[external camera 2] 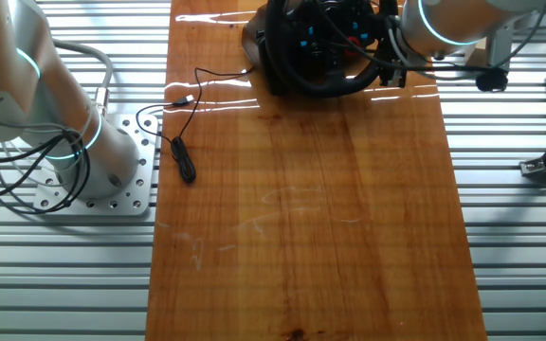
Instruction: Rotate the steering wheel 90 degrees counterclockwise
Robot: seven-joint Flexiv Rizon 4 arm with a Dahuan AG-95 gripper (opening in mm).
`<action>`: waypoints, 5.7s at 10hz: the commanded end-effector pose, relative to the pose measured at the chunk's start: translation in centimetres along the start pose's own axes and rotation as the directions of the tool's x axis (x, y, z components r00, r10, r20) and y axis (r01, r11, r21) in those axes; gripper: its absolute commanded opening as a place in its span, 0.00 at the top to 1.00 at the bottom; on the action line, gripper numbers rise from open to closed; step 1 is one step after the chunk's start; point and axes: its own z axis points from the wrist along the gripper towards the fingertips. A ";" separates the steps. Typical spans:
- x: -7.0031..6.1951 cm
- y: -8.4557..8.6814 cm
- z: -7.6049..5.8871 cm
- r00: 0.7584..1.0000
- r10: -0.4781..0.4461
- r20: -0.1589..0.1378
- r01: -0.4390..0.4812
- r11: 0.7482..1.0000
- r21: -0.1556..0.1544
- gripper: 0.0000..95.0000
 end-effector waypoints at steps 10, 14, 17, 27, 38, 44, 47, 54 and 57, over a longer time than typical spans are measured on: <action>-0.7 0.9 0.3 1.000 -0.004 -0.008 0.003 1.000 -0.015 1.00; -0.7 0.9 0.3 0.997 -0.077 -0.016 0.077 0.997 -0.026 1.00; -0.7 0.9 0.3 0.977 -0.198 -0.078 0.194 0.980 -0.048 1.00; -0.7 0.9 0.3 0.956 -0.286 -0.057 0.285 0.958 -0.023 1.00; 0.7 0.5 0.8 0.963 -0.266 -0.050 0.264 0.964 -0.041 1.00; 0.9 0.5 1.2 0.965 -0.259 -0.046 0.257 0.965 -0.059 1.00; 0.9 0.5 1.7 0.965 -0.260 -0.038 0.257 0.964 -0.065 1.00; 0.9 1.5 3.5 0.969 -0.247 -0.014 0.245 0.967 -0.070 1.00; 0.6 2.1 3.6 0.972 -0.236 -0.016 0.234 0.970 -0.068 1.00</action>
